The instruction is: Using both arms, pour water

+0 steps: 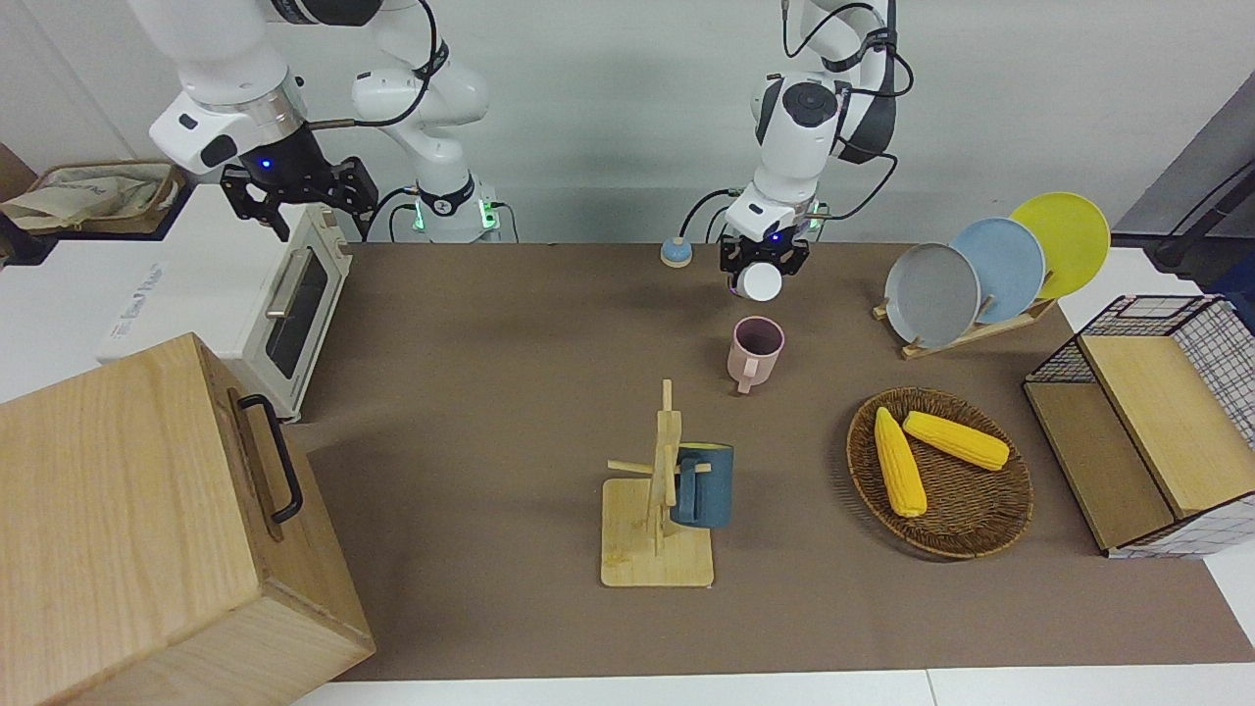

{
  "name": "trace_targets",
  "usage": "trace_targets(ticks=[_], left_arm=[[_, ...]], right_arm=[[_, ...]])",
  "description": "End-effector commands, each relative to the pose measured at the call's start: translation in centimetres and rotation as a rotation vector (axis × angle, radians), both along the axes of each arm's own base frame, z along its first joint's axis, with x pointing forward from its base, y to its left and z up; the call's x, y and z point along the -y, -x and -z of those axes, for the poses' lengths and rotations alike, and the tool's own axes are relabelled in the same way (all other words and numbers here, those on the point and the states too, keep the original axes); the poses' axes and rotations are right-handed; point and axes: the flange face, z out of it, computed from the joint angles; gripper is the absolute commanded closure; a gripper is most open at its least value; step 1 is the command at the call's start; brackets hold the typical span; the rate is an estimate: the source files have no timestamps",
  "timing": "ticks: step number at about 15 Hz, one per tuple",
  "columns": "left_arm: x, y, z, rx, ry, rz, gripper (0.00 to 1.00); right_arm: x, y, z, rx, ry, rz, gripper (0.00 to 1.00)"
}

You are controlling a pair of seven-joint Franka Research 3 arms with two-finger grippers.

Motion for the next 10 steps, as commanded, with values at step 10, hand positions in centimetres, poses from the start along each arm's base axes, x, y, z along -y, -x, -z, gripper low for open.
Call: trace_targets(ticks=[10], left_arm=[[-7.4, -3.2, -5.8, 0.166, 0.037, -0.112, 1.00]], right_arm=[[-0.1, 0.4, -0.1, -0.002, -0.021, -0.014, 0.009]])
